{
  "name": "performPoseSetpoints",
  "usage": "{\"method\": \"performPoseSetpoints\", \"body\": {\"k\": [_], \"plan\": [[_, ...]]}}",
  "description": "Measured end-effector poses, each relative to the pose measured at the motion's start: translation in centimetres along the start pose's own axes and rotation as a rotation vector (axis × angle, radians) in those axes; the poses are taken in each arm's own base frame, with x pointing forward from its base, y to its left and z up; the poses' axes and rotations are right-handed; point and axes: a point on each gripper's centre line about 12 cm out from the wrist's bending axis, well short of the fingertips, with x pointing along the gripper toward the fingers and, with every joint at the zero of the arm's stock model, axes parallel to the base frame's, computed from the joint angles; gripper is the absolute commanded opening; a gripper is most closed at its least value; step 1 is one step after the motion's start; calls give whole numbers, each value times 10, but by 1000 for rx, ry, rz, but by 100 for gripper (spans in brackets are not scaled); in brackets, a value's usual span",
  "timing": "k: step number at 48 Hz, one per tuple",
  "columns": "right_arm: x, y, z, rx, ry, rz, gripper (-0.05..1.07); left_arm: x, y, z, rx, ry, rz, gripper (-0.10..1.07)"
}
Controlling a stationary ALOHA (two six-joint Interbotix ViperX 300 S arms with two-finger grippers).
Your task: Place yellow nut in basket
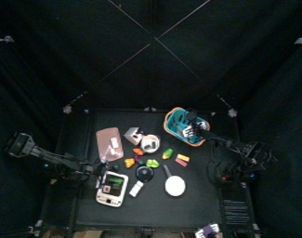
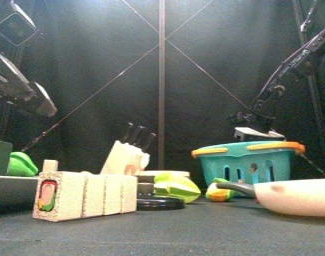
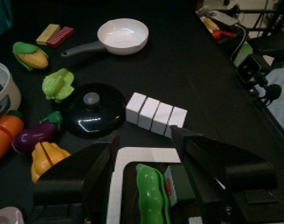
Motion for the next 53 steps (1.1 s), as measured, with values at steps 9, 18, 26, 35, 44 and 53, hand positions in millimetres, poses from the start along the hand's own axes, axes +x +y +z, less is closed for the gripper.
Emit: {"method": "performPoseSetpoints", "body": {"k": [9,18,26,35,44,53], "plan": [[1,-1,-3,0,14,-11,80,0,0,1,1,-5,0,87],[1,-2,-4,2,17,-14,83,0,0,0,2,-1,0,87],[1,-2,-4,2,19,-14,83,0,0,1,1,-3,0,87],[1,-2,-5,1,20,-14,83,0,0,1,1,-5,0,87],[1,0,-5,0,20,-9,83,0,0,1,1,-3,0,87],[0,1,-4,-5,19,-7,83,0,0,0,2,-1,0,87]]}}
